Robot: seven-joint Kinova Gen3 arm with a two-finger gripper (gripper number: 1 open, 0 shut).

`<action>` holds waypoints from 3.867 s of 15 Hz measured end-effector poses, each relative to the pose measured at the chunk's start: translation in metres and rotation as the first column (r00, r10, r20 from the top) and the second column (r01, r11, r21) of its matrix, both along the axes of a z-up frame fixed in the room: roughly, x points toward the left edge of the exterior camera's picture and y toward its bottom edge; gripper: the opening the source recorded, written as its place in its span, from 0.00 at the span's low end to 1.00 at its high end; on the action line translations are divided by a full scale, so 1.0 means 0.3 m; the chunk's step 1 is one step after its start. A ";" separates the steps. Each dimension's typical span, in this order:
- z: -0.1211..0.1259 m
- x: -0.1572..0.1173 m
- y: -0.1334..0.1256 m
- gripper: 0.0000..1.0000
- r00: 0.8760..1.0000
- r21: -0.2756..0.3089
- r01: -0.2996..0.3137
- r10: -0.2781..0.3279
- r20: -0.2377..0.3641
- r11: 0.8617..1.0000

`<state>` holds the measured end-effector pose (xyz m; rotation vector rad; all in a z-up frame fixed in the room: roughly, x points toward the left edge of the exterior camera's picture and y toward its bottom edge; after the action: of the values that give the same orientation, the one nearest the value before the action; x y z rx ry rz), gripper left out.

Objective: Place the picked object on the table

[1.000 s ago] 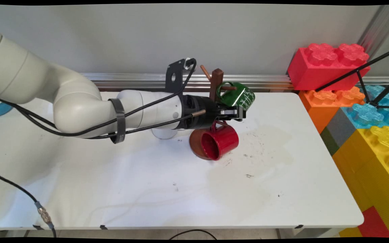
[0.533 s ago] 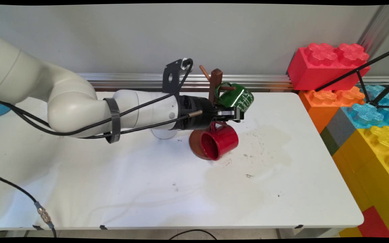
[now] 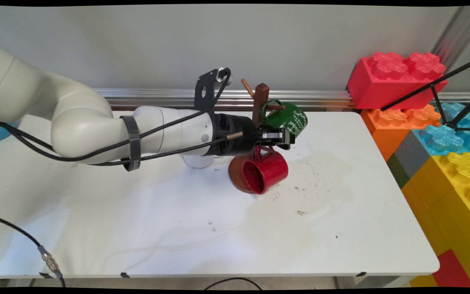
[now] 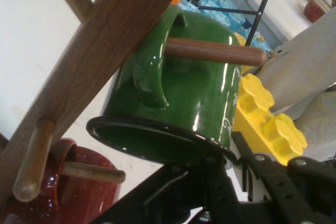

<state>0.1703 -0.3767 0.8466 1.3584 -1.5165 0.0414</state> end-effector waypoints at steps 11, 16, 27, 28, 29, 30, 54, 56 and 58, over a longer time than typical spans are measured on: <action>0.046 0.002 0.018 0.00 0.999 0.002 0.027 -0.027 -0.017 1.000; 0.064 0.011 0.030 0.00 0.999 0.006 0.039 -0.039 -0.021 0.999; 0.112 -0.008 0.071 0.00 0.997 0.019 0.066 -0.065 -0.052 0.998; 0.117 -0.010 0.076 0.00 0.996 0.021 0.069 -0.068 -0.056 0.997; 0.120 -0.011 0.079 0.00 0.996 0.022 0.071 -0.070 -0.059 0.997; 0.125 -0.014 0.084 0.00 0.995 0.024 0.075 -0.073 -0.063 0.997; 0.234 0.077 0.195 0.00 0.981 0.053 0.184 -0.180 -0.076 0.982; 0.240 0.095 0.198 0.00 0.980 0.057 0.193 -0.190 -0.067 0.979; 0.247 0.122 0.200 0.00 0.977 0.063 0.209 -0.206 -0.054 0.976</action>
<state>0.2068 -0.3168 0.9207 1.2386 -1.6254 -0.1745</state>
